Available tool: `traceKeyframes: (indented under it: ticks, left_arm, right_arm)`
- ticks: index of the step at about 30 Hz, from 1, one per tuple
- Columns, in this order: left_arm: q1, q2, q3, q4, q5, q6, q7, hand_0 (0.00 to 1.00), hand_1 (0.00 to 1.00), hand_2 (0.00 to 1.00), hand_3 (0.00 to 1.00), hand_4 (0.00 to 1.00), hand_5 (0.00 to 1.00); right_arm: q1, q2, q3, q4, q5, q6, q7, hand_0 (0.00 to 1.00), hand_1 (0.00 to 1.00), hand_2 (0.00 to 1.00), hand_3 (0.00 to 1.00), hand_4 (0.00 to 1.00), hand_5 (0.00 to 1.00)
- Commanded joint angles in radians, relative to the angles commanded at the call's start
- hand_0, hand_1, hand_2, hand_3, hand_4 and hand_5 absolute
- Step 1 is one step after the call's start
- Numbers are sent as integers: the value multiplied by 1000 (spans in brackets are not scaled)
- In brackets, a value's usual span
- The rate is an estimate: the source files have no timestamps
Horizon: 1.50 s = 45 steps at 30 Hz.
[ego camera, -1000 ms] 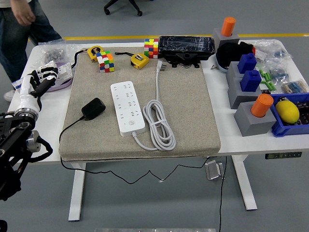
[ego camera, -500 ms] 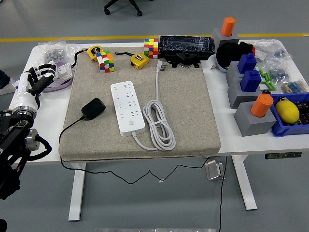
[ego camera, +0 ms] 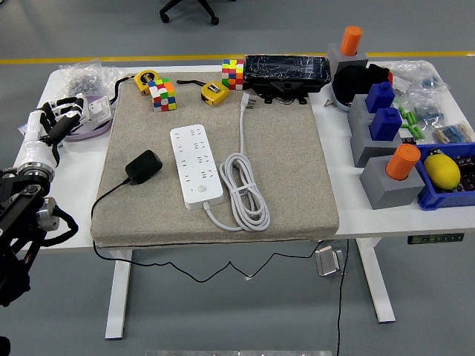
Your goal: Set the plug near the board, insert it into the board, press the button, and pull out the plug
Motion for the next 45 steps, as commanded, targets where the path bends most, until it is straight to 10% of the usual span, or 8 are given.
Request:
traceKeyframes:
  ticks: [45]
  left_arm:
    - [1, -6, -24, -10, 8, 0, 2, 640, 656, 594, 575, 707, 321]
  right_arm:
    - [3, -1, 13, 1, -2, -1, 0, 609, 675, 686, 573, 915, 446]
